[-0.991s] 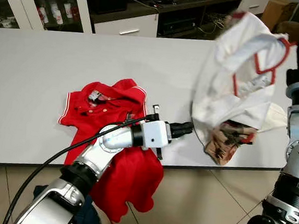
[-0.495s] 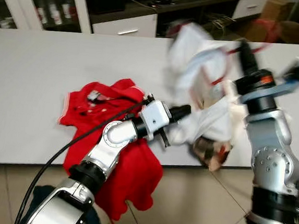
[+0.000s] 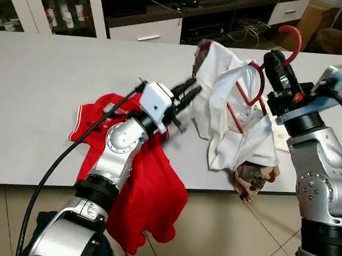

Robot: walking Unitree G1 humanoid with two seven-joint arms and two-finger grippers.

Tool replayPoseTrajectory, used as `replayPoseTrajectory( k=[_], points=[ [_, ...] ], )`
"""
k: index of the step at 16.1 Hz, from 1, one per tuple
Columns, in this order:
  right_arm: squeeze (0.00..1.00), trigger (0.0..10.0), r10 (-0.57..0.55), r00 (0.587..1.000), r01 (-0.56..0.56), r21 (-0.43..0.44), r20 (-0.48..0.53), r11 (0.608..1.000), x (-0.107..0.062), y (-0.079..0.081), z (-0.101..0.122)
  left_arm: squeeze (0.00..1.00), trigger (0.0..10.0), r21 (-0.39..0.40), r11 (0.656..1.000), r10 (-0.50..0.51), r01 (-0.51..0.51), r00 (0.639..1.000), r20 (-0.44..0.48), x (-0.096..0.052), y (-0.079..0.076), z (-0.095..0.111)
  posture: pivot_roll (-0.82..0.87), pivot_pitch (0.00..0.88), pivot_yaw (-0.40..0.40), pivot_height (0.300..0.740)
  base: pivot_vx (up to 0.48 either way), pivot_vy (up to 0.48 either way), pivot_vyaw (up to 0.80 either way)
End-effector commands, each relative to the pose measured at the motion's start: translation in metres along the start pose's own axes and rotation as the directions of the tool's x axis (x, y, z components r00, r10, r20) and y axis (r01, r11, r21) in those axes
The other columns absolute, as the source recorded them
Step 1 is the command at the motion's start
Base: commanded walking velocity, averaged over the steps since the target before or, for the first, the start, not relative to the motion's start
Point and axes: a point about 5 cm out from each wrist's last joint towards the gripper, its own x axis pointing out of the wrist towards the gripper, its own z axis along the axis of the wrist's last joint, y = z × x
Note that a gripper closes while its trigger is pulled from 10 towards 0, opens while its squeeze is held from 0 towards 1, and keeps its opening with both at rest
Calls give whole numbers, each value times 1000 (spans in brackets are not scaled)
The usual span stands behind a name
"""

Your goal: Hang hanger

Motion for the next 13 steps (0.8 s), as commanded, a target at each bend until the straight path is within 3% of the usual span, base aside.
replayPoseTrajectory(
  k=[1,3,4,5,7,12,13],
  points=[
    [0,0,5,1000,-5,-21,6,1000,-1,1,0,1000,10000,18,1000,19,-20,998,56,7,6,12,1,32,7,740,0,0,0],
    [0,0,55,998,-55,-63,1,997,-3,9,-2,1000,10000,-2,1000,29,-29,999,43,10,9,13,0,27,12,740,0,0,0],
    [0,0,78,997,-79,-82,-6,994,-3,13,-3,161,10000,-12,1000,16,-16,999,35,11,9,12,0,26,13,740,0,0,0],
    [0,0,150,988,-152,-123,-26,981,-5,21,-5,0,10000,-25,1000,-17,17,1000,16,12,6,10,-1,25,14,740,0,0,0],
    [0,0,203,978,-208,-178,-45,962,-7,28,-7,0,10000,-35,999,-41,41,999,8,14,2,9,-2,24,15,740,0,0,0],
    [0,0,111,993,-117,-261,-40,958,-5,16,-8,0,10000,-46,994,-95,96,995,22,12,-1,11,-3,24,14,740,0,0,0],
    [0,0,100,994,-109,-268,-45,957,-6,14,-9,1000,10000,-43,995,-85,86,996,27,11,3,12,0,24,12,740,0,0,0]
  ],
)
